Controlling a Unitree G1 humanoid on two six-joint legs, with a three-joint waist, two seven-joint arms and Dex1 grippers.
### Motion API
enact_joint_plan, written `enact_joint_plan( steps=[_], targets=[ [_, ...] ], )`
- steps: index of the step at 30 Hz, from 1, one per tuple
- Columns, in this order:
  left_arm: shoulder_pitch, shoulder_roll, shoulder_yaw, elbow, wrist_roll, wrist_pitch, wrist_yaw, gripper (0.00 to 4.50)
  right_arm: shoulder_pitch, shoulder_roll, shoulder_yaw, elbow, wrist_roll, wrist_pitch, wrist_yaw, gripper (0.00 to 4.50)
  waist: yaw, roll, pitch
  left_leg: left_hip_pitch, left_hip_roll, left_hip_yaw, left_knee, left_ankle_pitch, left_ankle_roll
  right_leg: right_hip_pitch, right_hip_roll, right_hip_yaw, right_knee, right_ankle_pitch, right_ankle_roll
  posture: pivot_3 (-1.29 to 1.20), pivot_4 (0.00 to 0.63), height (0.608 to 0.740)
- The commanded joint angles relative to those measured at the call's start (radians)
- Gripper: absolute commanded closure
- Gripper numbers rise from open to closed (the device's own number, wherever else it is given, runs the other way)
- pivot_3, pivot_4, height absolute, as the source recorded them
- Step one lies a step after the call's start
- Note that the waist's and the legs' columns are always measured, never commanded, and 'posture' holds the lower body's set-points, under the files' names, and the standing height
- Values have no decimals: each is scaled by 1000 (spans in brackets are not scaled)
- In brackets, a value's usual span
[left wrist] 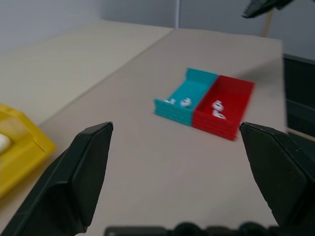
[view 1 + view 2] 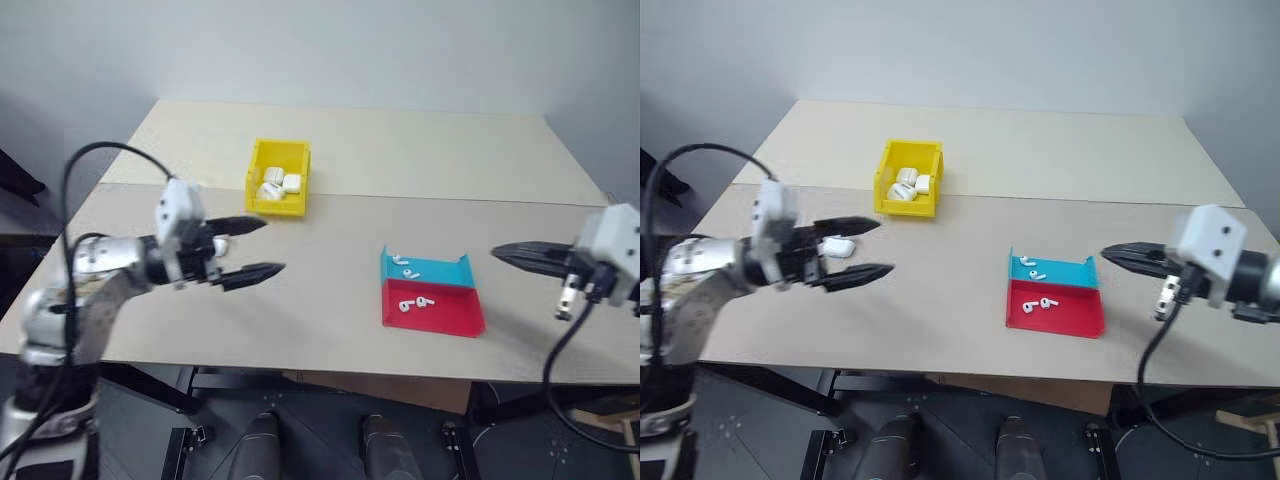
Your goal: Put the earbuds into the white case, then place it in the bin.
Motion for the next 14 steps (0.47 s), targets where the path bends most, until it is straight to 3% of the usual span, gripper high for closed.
enact_joint_plan(
  steps=[1,6,14],
  targets=[
    [63,62,81,-56,-65,27,-58,21,33,-22,-73,20,-2,-74,66,4500,-3,0,0,0,0,1,0,0,0,0,-1,0,-1,0,0,0,150,740],
    [201,140,146,-70,-49,-5,-126,21,108,-51,-106,20,2,-67,141,4500,-20,0,0,0,0,3,1,0,0,-2,-3,0,-2,0,0,0,150,740],
    [257,171,157,-64,-34,-12,-135,21,150,-48,-79,-3,-4,-82,167,4500,-27,0,0,-1,0,2,1,-1,0,-6,-3,-1,-10,0,0,0,150,740]
  ],
)
